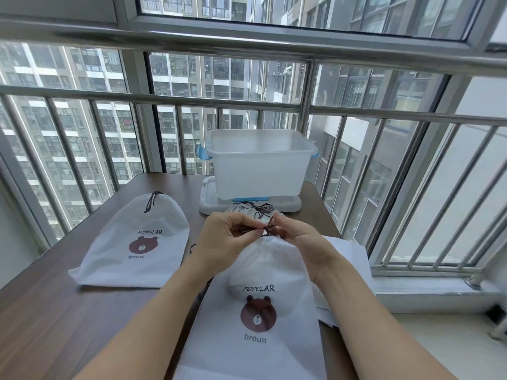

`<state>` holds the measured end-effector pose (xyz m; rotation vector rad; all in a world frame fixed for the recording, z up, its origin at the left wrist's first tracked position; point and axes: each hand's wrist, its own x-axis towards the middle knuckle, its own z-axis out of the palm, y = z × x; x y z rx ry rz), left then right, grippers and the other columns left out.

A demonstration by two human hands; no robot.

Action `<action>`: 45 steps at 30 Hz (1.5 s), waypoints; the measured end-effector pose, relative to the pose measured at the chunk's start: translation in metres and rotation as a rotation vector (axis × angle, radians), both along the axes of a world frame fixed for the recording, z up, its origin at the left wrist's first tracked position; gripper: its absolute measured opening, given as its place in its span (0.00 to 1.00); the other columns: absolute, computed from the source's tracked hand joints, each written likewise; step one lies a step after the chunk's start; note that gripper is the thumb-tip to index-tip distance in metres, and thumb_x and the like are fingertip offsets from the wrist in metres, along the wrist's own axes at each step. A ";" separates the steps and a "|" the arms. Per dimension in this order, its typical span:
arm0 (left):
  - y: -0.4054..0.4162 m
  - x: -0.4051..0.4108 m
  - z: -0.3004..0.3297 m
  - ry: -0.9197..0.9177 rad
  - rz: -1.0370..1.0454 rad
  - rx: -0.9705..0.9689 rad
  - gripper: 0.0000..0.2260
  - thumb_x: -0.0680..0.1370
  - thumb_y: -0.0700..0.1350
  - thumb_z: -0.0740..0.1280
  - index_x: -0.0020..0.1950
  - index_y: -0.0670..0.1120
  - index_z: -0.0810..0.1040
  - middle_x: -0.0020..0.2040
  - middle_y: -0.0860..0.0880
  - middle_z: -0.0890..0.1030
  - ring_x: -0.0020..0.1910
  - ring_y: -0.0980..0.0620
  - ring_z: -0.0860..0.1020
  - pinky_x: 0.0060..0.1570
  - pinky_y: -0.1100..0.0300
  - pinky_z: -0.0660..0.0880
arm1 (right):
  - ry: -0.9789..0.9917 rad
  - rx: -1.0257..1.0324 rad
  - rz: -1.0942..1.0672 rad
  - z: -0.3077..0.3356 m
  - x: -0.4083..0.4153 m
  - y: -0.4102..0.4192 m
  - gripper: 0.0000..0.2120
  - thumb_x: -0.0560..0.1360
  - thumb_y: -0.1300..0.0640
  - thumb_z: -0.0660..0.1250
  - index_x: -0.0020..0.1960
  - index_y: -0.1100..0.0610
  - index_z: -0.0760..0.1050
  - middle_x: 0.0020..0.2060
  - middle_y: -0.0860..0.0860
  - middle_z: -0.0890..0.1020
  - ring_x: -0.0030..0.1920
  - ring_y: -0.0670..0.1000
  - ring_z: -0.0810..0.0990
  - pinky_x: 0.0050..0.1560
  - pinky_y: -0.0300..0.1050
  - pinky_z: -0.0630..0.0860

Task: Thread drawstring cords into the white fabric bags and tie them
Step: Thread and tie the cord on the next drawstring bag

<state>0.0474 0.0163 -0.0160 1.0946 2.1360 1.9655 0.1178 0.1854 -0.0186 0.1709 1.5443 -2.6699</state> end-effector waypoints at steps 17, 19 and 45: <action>0.001 0.004 0.001 0.046 0.062 0.030 0.06 0.73 0.32 0.74 0.46 0.42 0.87 0.42 0.49 0.87 0.42 0.55 0.85 0.45 0.68 0.78 | 0.002 -0.100 -0.037 -0.021 -0.018 0.003 0.36 0.72 0.46 0.79 0.72 0.64 0.72 0.75 0.64 0.67 0.65 0.63 0.66 0.76 0.58 0.57; 0.001 0.004 0.001 0.070 0.069 0.016 0.06 0.73 0.33 0.75 0.46 0.41 0.87 0.41 0.50 0.87 0.41 0.56 0.85 0.44 0.69 0.77 | 0.018 -0.078 -0.054 -0.015 -0.013 0.001 0.33 0.70 0.48 0.80 0.66 0.65 0.75 0.66 0.64 0.75 0.61 0.64 0.69 0.69 0.55 0.64; -0.004 -0.009 -0.003 -0.184 -0.048 0.041 0.15 0.72 0.37 0.76 0.56 0.44 0.79 0.38 0.43 0.86 0.35 0.49 0.82 0.38 0.61 0.78 | 0.473 1.291 -0.270 0.005 0.004 -0.002 0.06 0.77 0.58 0.73 0.42 0.50 0.86 0.27 0.42 0.76 0.29 0.44 0.70 0.33 0.35 0.65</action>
